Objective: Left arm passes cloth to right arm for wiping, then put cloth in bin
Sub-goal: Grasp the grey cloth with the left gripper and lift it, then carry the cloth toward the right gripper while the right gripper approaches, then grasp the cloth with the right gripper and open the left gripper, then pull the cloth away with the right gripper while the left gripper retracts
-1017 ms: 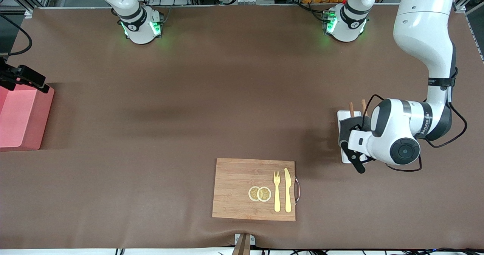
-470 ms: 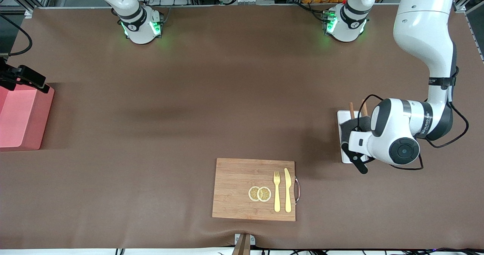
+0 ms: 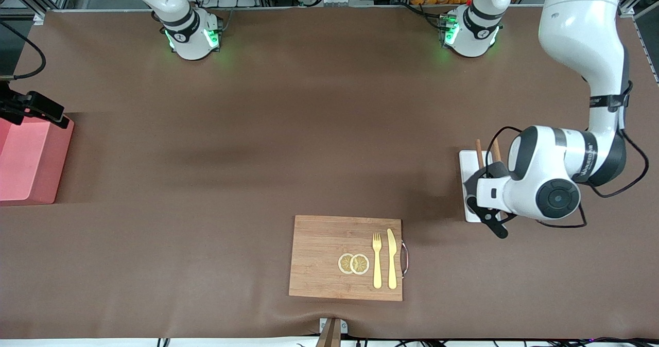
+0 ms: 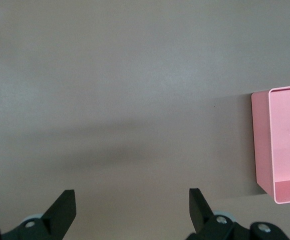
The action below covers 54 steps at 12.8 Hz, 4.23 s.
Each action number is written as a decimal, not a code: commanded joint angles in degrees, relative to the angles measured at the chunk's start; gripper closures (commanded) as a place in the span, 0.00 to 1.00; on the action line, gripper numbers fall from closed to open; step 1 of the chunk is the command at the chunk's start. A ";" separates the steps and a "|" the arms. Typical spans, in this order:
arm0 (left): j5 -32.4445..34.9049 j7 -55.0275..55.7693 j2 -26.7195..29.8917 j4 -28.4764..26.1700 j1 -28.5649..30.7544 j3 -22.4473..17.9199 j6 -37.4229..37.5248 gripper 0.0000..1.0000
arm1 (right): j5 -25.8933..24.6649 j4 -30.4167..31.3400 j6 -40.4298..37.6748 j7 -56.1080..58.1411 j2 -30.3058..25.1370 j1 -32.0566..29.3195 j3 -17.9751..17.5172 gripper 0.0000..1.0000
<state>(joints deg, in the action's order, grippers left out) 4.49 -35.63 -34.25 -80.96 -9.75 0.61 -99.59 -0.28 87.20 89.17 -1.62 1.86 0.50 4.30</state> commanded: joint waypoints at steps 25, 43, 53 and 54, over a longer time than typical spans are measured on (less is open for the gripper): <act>-20.75 77.01 1.82 4.23 -21.36 19.61 -43.21 1.00 | 39.04 -0.98 7.07 -90.05 20.47 19.80 -1.23 0.00; -18.55 77.81 4.45 2.65 -18.65 18.82 -44.47 0.00 | 37.30 0.16 8.83 -71.63 21.52 21.56 -1.05 1.00; -12.35 65.68 14.56 1.68 5.25 18.82 -8.11 0.00 | 25.50 18.79 34.50 -43.68 24.51 20.61 -0.79 1.00; -9.79 66.12 15.78 1.68 5.96 18.82 -5.55 0.00 | 25.42 19.58 34.32 -38.86 24.51 17.63 -0.79 1.00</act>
<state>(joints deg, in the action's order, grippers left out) -9.52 29.73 -21.81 -77.15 -4.84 19.02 -108.73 25.90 105.10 123.61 -46.83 27.47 22.25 3.71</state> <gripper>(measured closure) 0.000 0.934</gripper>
